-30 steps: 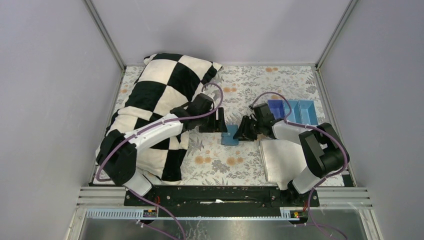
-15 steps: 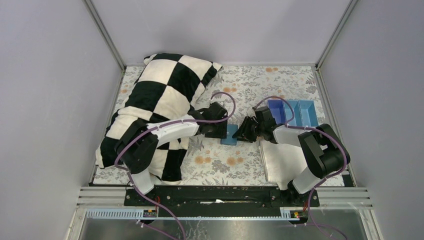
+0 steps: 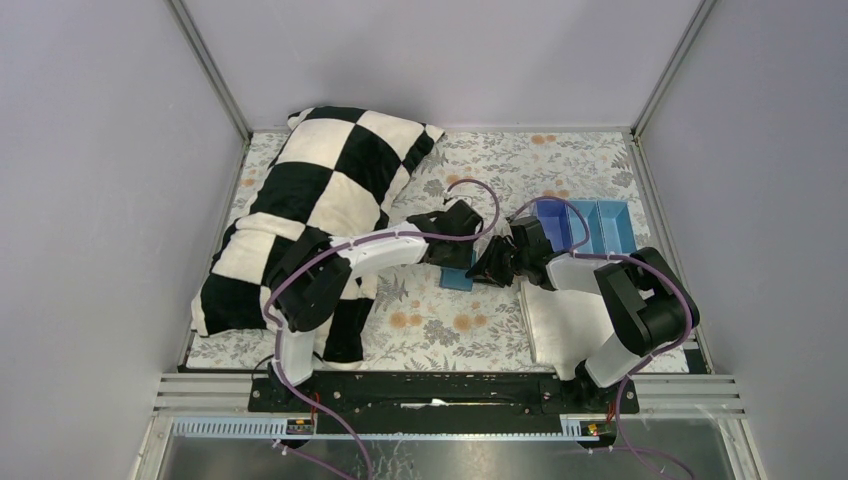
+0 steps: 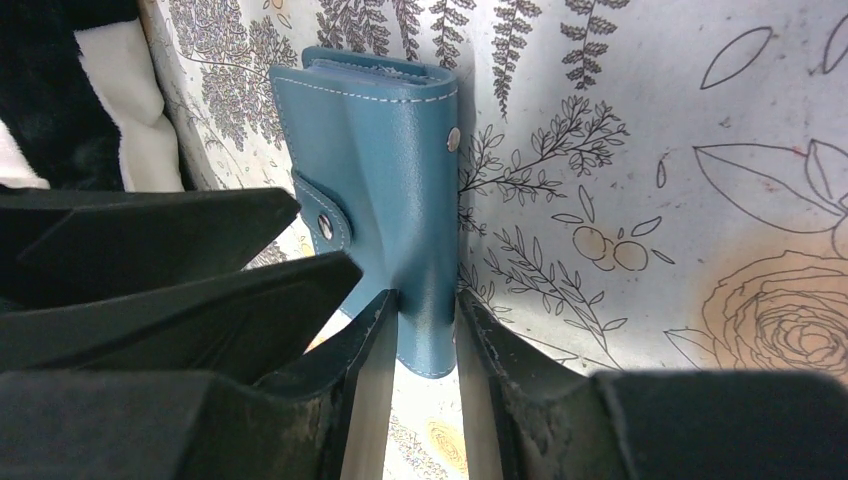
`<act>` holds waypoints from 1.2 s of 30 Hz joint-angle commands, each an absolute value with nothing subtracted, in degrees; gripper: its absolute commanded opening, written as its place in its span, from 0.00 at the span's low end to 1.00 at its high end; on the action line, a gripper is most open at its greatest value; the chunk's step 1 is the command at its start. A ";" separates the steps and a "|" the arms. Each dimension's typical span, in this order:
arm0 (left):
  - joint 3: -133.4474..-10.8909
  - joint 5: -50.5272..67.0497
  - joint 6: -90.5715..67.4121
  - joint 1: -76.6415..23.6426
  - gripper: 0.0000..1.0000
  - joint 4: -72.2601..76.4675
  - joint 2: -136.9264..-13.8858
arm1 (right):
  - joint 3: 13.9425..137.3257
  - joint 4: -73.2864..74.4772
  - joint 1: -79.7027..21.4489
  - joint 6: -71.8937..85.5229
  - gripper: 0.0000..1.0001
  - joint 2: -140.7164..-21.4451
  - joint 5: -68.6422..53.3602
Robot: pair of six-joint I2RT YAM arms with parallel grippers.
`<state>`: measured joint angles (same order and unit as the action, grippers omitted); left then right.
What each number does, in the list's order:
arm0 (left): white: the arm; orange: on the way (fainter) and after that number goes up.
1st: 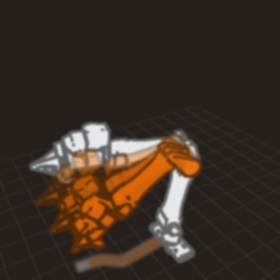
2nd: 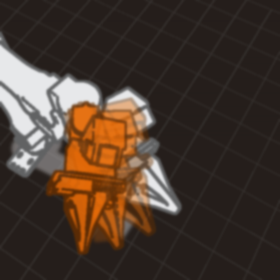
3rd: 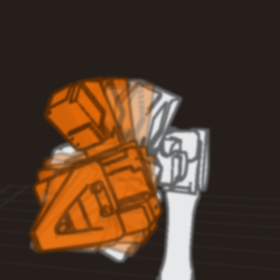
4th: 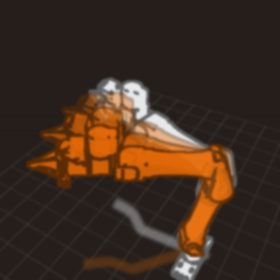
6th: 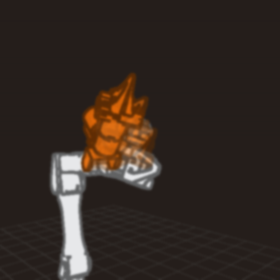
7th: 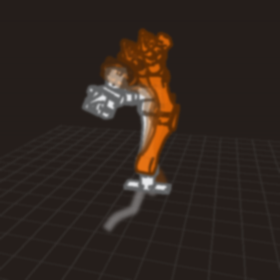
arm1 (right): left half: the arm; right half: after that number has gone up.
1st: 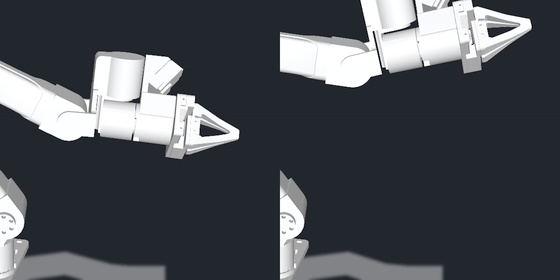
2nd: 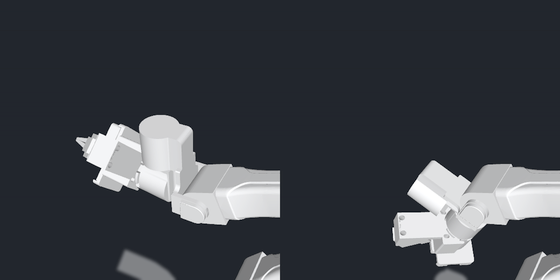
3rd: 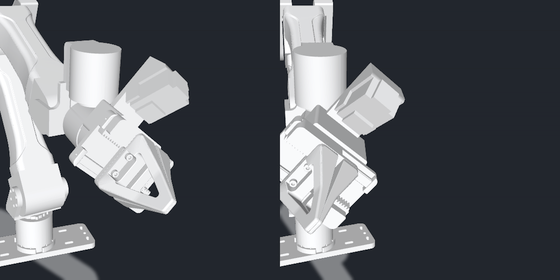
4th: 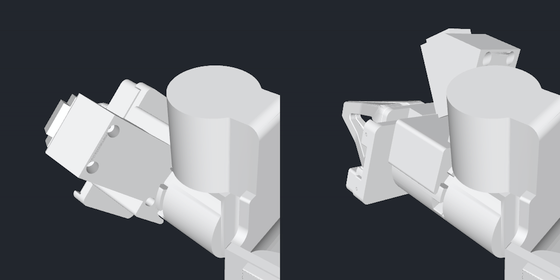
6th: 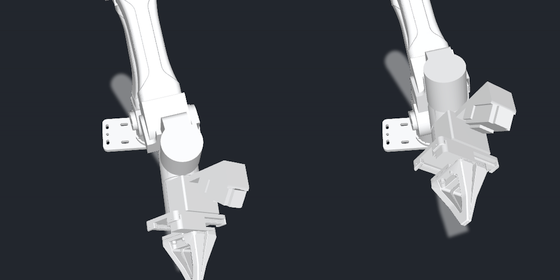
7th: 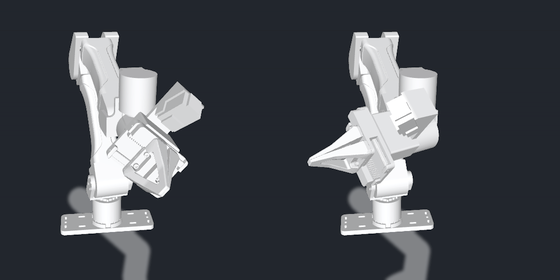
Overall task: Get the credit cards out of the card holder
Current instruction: Open the card holder at the center of the board.
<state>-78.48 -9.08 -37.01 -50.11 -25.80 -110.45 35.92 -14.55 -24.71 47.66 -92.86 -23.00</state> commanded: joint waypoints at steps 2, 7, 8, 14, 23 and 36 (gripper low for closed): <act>-82.76 -14.97 -35.27 -51.83 0.48 -27.70 -113.86 | 35.71 -16.42 -24.85 48.21 0.34 -93.60 -22.59; -82.82 -16.10 -35.61 -52.16 0.44 -28.13 -115.09 | 35.72 -16.44 -24.87 48.27 0.34 -93.46 -22.58; -82.91 -16.51 -35.67 -52.16 0.41 -28.37 -115.34 | 35.71 -16.36 -24.87 48.25 0.34 -93.43 -22.59; -83.24 -17.57 -35.45 -52.17 0.25 -29.50 -115.93 | 35.62 -15.86 -24.87 48.04 0.34 -93.08 -22.10; -83.79 -20.40 -33.35 -52.11 0.00 -31.45 -114.24 | 35.83 -14.63 -24.86 47.30 0.32 -92.48 -21.11; -80.57 -9.62 -28.85 -46.49 0.00 -30.30 -98.97 | 37.19 -7.60 -23.91 42.47 0.41 -88.09 -18.06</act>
